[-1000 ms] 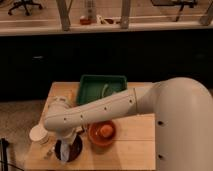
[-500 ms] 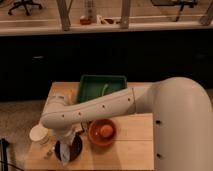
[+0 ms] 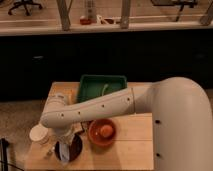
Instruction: Place towel in purple bowl
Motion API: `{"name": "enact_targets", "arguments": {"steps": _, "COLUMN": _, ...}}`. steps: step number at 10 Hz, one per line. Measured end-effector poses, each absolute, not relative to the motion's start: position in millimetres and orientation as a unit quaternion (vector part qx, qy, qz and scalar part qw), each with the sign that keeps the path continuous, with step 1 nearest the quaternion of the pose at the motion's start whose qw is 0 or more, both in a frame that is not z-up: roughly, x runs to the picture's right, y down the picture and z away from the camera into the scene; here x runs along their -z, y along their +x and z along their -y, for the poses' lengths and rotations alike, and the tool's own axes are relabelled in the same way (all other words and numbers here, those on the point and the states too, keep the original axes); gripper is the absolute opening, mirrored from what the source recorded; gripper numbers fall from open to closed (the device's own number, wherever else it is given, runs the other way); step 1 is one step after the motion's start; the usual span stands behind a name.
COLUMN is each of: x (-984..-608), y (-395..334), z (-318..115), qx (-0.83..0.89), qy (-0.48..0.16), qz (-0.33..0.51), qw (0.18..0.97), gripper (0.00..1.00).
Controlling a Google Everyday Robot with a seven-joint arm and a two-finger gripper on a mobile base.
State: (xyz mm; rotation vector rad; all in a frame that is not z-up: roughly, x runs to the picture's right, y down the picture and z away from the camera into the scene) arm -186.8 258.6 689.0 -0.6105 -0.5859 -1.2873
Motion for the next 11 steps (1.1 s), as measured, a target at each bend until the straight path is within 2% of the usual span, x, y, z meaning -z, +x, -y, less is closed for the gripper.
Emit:
{"name": "enact_targets", "arguments": {"steps": 1, "x": -688.8, "y": -187.4, "z": -258.4, "qx": 0.582, "qy": -0.276, "qz": 0.265, "qw": 0.718, "gripper": 0.07}}
{"name": "enact_targets", "arguments": {"steps": 3, "x": -687.1, "y": -189.0, "z": -258.9, "qx": 0.589, "qy": -0.274, "qz": 0.275, "qw": 0.708, "gripper": 0.25}}
{"name": "enact_targets", "arguments": {"steps": 7, "x": -684.2, "y": -189.8, "z": -260.9, "qx": 0.600, "qy": -0.273, "qz": 0.291, "qw": 0.694, "gripper": 0.67}}
{"name": "enact_targets", "arguments": {"steps": 8, "x": -683.9, "y": -189.8, "z": -260.9, "qx": 0.601, "qy": -0.273, "qz": 0.292, "qw": 0.692, "gripper": 0.74}}
{"name": "enact_targets", "arguments": {"steps": 9, "x": -683.4, "y": -189.7, "z": -260.9, "qx": 0.602, "qy": -0.273, "qz": 0.293, "qw": 0.691, "gripper": 0.79}}
{"name": "enact_targets", "arguments": {"steps": 11, "x": -682.5, "y": -187.6, "z": -260.3, "qx": 0.608, "qy": -0.275, "qz": 0.294, "qw": 0.685, "gripper": 0.80}}
